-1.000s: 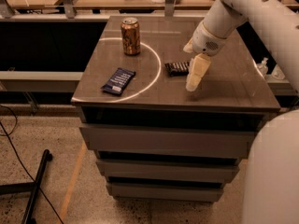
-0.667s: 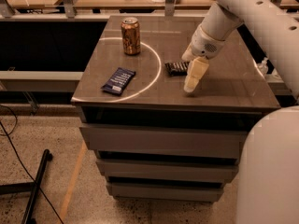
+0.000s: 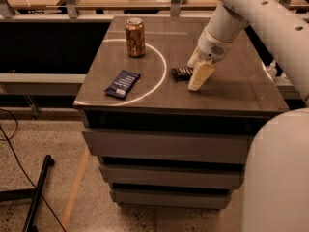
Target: Move rxbar chocolate near rxbar blueberry
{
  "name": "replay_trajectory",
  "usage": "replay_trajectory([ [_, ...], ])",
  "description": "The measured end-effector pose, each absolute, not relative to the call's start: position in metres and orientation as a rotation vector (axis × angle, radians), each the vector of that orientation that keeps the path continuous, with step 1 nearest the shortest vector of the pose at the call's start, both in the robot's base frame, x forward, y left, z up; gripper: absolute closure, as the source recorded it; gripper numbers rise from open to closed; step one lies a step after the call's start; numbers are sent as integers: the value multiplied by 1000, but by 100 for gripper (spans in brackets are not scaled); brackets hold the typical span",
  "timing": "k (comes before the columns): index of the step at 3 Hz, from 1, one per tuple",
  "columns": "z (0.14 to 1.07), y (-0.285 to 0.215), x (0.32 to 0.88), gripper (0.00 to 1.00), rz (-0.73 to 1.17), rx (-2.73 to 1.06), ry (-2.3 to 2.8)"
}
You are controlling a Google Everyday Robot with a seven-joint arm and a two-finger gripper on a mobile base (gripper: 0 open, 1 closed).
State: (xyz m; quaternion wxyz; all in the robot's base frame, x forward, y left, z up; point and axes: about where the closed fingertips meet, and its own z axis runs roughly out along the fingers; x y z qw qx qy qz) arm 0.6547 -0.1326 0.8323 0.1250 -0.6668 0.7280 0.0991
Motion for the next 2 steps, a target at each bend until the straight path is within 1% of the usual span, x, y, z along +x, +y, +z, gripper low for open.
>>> replay_trajectory([
  [1,838,-133,655,88,289,-1943,2121],
  [2,840,-133,655,100,288,-1943,2121],
])
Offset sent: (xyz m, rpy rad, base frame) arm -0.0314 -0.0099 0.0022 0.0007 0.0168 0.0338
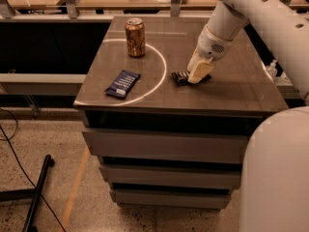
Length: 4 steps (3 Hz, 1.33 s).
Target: Move rxbar chocolate near rxbar blueberry
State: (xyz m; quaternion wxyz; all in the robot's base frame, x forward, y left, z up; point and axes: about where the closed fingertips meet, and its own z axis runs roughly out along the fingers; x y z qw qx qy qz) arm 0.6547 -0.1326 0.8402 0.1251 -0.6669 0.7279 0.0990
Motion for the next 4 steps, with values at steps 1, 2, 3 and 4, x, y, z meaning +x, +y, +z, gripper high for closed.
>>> replay_trajectory([
  [1,840,-135,647,100,303,-1933,2099],
  [2,845,-134,638,100,329,-1913,2062],
  [3,849,-129,630,100,361,-1899,2026],
  [4,866,-122,629,100,400,-1857,1968],
])
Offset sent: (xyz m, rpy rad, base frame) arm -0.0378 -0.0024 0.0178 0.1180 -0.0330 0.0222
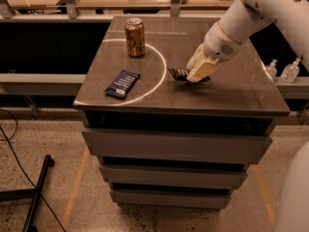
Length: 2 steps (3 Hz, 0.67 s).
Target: Move rxbar chocolate near rxbar blueberry
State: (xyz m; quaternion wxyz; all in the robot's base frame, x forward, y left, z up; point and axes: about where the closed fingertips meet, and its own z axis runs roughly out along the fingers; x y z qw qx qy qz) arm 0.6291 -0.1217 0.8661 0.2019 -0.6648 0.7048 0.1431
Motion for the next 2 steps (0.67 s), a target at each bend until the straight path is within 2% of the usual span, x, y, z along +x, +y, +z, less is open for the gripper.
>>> replay_trajectory([
  [2,900,-79,641,100,398,-1869,1857],
])
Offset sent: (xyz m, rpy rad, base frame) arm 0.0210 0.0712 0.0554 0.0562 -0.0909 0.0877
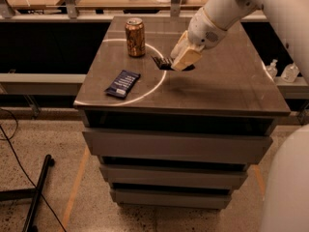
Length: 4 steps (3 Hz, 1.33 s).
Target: Move rxbar chocolate near rxbar blueberry
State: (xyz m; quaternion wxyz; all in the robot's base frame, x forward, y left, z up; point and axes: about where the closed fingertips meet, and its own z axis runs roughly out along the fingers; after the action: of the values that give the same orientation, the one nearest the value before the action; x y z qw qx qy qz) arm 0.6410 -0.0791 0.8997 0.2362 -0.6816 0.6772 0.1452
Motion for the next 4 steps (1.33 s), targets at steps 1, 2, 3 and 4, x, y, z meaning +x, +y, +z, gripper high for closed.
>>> replay_trajectory([
  [1,907,-37,658,99,388,-1910,1803],
  [2,909,-8,665,77,391,-1945,1762],
  [3,907,-5,667,54,394,-1944,1760],
  [4,904,-2,669,23,396,-1943,1758],
])
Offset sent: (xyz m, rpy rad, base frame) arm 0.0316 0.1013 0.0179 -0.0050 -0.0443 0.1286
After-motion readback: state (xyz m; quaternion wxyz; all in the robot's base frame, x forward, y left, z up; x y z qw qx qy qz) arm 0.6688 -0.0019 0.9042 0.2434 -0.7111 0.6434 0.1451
